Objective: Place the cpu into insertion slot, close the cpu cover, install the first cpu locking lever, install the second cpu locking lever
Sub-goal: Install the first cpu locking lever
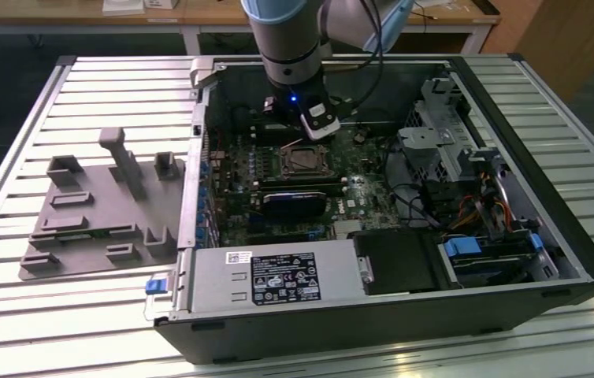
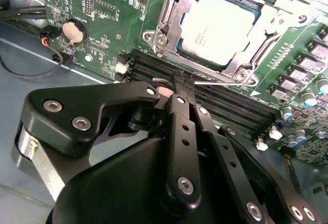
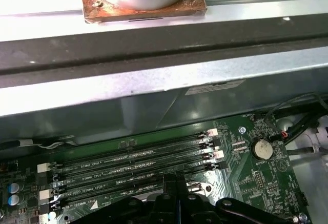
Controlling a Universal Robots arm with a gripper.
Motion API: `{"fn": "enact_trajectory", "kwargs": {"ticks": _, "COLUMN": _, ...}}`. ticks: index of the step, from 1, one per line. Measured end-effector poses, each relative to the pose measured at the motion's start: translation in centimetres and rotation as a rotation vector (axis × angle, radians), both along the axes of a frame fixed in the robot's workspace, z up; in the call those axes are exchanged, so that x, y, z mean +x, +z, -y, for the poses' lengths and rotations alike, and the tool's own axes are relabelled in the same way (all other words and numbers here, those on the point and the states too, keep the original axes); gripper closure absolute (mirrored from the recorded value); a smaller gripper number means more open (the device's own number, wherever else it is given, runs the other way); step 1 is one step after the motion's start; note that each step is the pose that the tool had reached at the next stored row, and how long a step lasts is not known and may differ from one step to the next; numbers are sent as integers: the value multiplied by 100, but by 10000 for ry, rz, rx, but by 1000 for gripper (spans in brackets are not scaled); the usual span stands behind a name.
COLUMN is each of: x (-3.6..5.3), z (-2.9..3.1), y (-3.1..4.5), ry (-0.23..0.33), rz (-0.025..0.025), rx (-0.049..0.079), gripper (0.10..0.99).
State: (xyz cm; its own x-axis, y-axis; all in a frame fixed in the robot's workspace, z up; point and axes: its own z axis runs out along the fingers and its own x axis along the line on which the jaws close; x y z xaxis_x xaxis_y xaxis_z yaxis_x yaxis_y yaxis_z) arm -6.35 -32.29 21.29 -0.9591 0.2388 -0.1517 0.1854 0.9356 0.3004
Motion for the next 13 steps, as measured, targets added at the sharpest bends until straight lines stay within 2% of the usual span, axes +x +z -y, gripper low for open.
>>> {"fn": "enact_trajectory", "kwargs": {"ticks": 3, "x": 0, "z": -1, "y": -2, "ry": -6, "rz": 2, "rx": -5, "gripper": 984}}
{"fn": "enact_trajectory", "kwargs": {"ticks": 4, "x": -1, "z": -4, "y": -6, "ry": -8, "rz": 22, "rx": -48, "gripper": 984}}
{"fn": "enact_trajectory", "kwargs": {"ticks": 8, "x": -22, "z": -8, "y": -21, "ry": -12, "rz": 331, "rx": -238, "gripper": 984}}
{"fn": "enact_trajectory", "kwargs": {"ticks": 10, "x": -32, "z": -15, "y": -32, "ry": -14, "rz": 405, "rx": -275, "gripper": 984}}
{"fn": "enact_trajectory", "kwargs": {"ticks": 13, "x": -45, "z": -36, "y": -44, "ry": -18, "rz": 439, "rx": -334, "gripper": 984}}
